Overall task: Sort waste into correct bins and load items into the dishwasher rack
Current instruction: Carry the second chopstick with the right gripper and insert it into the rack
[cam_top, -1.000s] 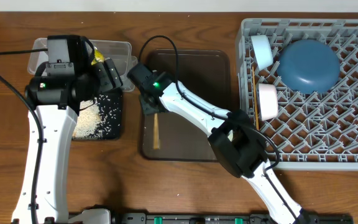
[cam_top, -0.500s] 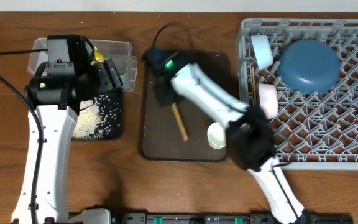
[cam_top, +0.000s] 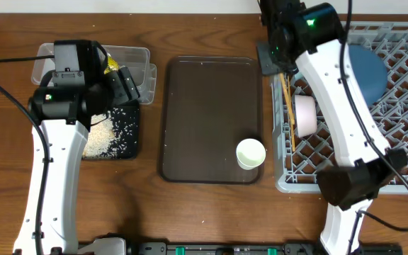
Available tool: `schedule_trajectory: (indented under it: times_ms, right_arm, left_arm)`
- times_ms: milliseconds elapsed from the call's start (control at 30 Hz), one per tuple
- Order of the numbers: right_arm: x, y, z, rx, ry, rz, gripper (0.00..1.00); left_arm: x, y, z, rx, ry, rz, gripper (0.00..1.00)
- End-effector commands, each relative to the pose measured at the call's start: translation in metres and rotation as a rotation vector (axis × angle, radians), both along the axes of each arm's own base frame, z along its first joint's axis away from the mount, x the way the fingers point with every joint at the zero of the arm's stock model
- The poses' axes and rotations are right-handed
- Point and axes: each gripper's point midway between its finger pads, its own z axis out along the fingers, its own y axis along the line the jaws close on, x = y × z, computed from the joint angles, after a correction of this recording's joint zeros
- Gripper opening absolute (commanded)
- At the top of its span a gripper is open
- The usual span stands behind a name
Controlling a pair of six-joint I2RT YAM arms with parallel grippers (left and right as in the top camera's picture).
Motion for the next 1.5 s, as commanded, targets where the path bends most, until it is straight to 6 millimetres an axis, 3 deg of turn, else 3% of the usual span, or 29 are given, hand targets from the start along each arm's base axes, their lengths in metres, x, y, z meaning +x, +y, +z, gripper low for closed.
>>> schedule_trajectory:
  times_ms: [0,667,1100,1167,1300,1467]
  right_arm:
    - [0.001,-0.019,-0.033,-0.076,0.092,0.012,0.01]
    - [0.003,-0.040,-0.113,-0.081,0.139,-0.185,0.01]
    - [0.005,-0.054,-0.118,-0.081,0.135,-0.253,0.02]
    - [0.006,-0.054,-0.118,-0.080,0.132,-0.251,0.07]
    - [0.006,-0.053,-0.118,-0.082,0.134,-0.233,0.32]
    - [0.010,-0.048,-0.113,-0.057,0.120,-0.219,0.42]
  left_arm:
    - [0.000,0.002,-0.003,0.006,0.008,0.004,0.88]
    - [0.000,0.002,-0.003,0.006,0.008,0.005,0.88]
    - [0.000,0.002,-0.003,0.006,0.008,0.005,0.88]
    - [0.000,0.002,-0.003,0.006,0.008,0.005,0.88]
    - [0.000,0.002,-0.003,0.006,0.008,0.004,0.88]
    - [0.000,0.002,-0.003,0.006,0.008,0.004,0.88]
